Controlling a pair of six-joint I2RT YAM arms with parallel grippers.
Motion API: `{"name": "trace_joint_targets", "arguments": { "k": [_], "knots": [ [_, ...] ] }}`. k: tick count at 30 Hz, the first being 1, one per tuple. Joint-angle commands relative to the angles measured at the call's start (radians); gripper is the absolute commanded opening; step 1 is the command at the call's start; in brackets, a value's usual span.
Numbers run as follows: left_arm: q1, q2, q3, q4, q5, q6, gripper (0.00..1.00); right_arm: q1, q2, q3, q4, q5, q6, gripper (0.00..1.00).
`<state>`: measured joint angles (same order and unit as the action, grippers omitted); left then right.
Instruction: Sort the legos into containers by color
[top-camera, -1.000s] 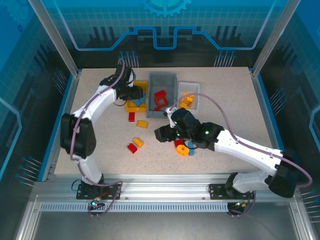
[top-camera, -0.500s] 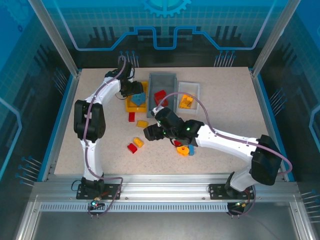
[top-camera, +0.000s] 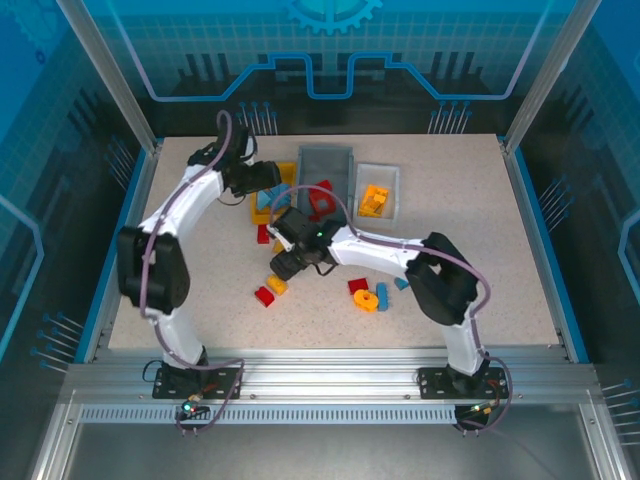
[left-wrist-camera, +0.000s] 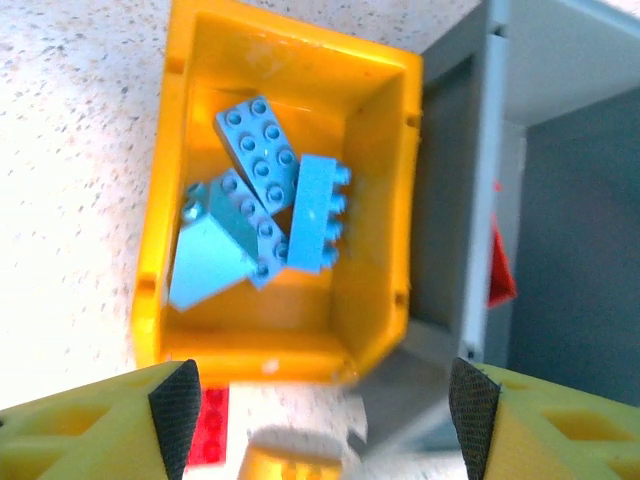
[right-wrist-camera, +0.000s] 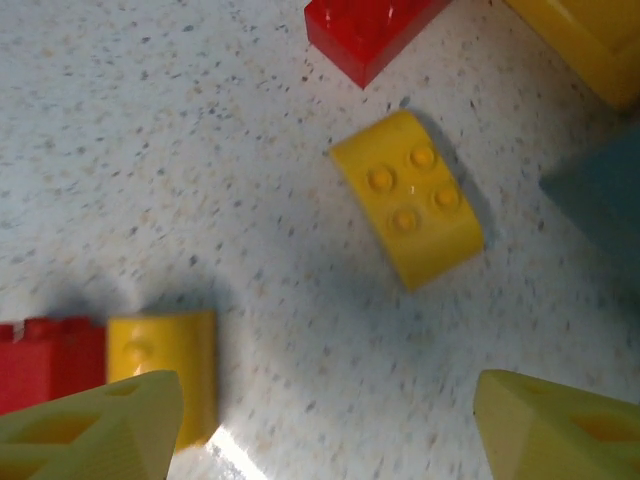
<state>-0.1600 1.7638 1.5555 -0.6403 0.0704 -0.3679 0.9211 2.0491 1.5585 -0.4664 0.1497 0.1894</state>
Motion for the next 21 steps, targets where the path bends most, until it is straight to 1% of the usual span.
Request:
{"name": "trace_joint_targets", "arguments": {
  "k": [1,6,9,12,13,16,18,21],
  "knots": [
    [0.002,-0.188,-0.138,0.050,0.023,-0.053,0.72,-0.013,0.084,0.121,-0.086,0.024,-0.112,0.78],
    [0.002,-0.451,-0.358,0.073,0.019,-0.094,0.74,-0.024,0.210,0.286,-0.172,0.074,-0.129,0.78],
    [0.002,-0.569,-0.429,0.037,0.011,-0.096,0.75,-0.027,0.249,0.334,-0.188,0.095,-0.141,0.78],
    [0.003,-0.658,-0.482,0.005,0.011,-0.094,0.75,-0.036,0.272,0.380,-0.206,0.080,-0.144,0.78],
    [0.002,-0.684,-0.502,-0.003,0.011,-0.095,0.75,-0.039,0.309,0.393,-0.214,0.080,-0.141,0.77],
    [0.002,-0.754,-0.559,-0.022,0.013,-0.108,0.75,-0.044,0.332,0.418,-0.219,0.098,-0.142,0.77],
    [0.002,-0.792,-0.590,-0.031,0.021,-0.117,0.75,-0.047,0.345,0.425,-0.218,0.108,-0.145,0.77],
    [0.002,-0.832,-0.610,-0.053,0.028,-0.126,0.75,-0.051,0.373,0.451,-0.231,0.086,-0.144,0.76]
  ]
}}
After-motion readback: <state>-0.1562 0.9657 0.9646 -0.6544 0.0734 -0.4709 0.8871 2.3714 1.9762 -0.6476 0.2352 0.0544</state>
